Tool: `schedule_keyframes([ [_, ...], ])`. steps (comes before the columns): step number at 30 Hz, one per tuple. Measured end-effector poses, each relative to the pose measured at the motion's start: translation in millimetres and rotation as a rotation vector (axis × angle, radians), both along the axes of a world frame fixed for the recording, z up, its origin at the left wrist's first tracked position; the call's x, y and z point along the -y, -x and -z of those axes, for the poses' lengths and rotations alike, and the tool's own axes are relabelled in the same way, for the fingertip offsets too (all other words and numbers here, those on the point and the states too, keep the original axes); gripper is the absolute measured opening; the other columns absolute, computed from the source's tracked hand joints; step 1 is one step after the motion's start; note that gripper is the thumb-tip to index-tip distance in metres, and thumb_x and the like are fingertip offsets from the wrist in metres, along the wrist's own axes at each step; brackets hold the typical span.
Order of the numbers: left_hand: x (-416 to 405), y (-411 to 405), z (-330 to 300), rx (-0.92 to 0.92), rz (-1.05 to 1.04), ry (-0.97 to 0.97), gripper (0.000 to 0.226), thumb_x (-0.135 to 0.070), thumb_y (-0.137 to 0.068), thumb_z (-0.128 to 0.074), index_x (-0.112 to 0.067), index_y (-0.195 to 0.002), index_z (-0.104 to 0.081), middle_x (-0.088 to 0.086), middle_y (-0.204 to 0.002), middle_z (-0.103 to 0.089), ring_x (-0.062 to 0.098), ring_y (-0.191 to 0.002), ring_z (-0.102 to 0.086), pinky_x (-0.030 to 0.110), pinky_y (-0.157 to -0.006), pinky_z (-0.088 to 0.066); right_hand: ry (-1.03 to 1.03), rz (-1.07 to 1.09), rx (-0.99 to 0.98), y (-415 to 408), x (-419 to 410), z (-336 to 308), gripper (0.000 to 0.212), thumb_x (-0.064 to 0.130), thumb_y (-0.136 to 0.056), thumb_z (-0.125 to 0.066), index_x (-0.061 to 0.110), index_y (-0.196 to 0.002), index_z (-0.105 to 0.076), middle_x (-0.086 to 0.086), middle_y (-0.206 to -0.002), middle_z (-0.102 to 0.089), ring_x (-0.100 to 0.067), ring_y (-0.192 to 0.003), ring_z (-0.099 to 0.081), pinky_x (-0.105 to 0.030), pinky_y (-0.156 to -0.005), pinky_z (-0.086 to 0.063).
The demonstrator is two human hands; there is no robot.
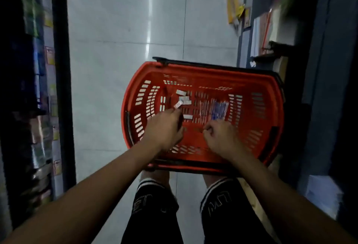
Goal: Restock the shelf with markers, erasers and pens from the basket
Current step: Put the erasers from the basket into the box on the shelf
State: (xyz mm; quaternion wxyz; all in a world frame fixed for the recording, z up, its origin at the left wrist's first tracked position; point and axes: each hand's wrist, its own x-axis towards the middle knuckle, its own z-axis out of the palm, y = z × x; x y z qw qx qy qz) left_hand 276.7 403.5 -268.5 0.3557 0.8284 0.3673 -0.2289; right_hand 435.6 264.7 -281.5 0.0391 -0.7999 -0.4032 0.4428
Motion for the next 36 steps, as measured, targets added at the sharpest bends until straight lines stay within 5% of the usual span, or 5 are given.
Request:
schedule_keyframes([
  [6,-1.1,8.0,159.3,-0.309,-0.420,0.370,0.030,-0.032,-0.092,-0.050,-0.014,-0.100,-0.073,0.011,-0.097,-0.077,0.032,-0.092,-0.074,0.045,-0.084,-0.061,0.255,-0.122,-0.110,8.5,-8.7,149.3,0.014,0.027,-0.098,-0.061,0.017,-0.106,-0.068,-0.003,-0.099,-0.067,-0.020,-0.088,-0.064,-0.030,-0.078,-0.055],
  [11,13.3,23.3,235.9,-0.334,-0.989,0.516,0.030,-0.017,-0.098,-0.058,-0.006,-0.124,-0.070,0.020,-0.124,-0.072,0.040,-0.114,-0.070,0.051,-0.095,-0.060,0.173,-0.178,0.029,33.6,-19.8,229.7,0.035,0.023,-0.096,-0.062,0.013,-0.130,-0.061,-0.013,-0.130,-0.058,-0.032,-0.119,-0.057,-0.042,-0.100,-0.052],
  [19,17.5,6.3,262.7,-0.252,-1.197,0.575,0.030,-0.009,-0.097,-0.058,0.005,-0.122,-0.067,0.026,-0.118,-0.072,0.020,-0.066,-0.069,0.019,-0.046,-0.050,0.069,-0.188,0.199,49.3,-25.2,269.1,0.033,0.023,-0.099,-0.057,0.011,-0.130,-0.056,-0.013,-0.131,-0.056,-0.033,-0.117,-0.059,-0.041,-0.091,-0.052],
  [29,16.3,-13.8,246.9,-0.211,-1.339,0.791,0.023,-0.020,-0.101,-0.052,-0.013,-0.082,-0.065,0.005,-0.072,-0.067,0.020,-0.063,-0.064,0.026,-0.055,-0.053,-0.088,0.266,-0.204,64.1,-34.8,236.7,0.010,0.032,-0.093,-0.068,0.025,-0.089,-0.063,0.010,-0.074,-0.064,-0.012,-0.072,-0.065,-0.033,-0.069,-0.055],
  [36,15.5,-8.3,261.8,-0.214,-1.353,0.667,0.033,-0.021,-0.107,-0.047,0.000,-0.122,-0.069,0.021,-0.113,-0.075,0.035,-0.103,-0.074,0.047,-0.097,-0.060,-0.185,-0.148,0.060,37.6,-58.6,256.2,0.042,0.016,-0.098,-0.055,0.019,-0.140,-0.053,-0.014,-0.129,-0.057,-0.032,-0.115,-0.060,-0.040,-0.091,-0.053],
])
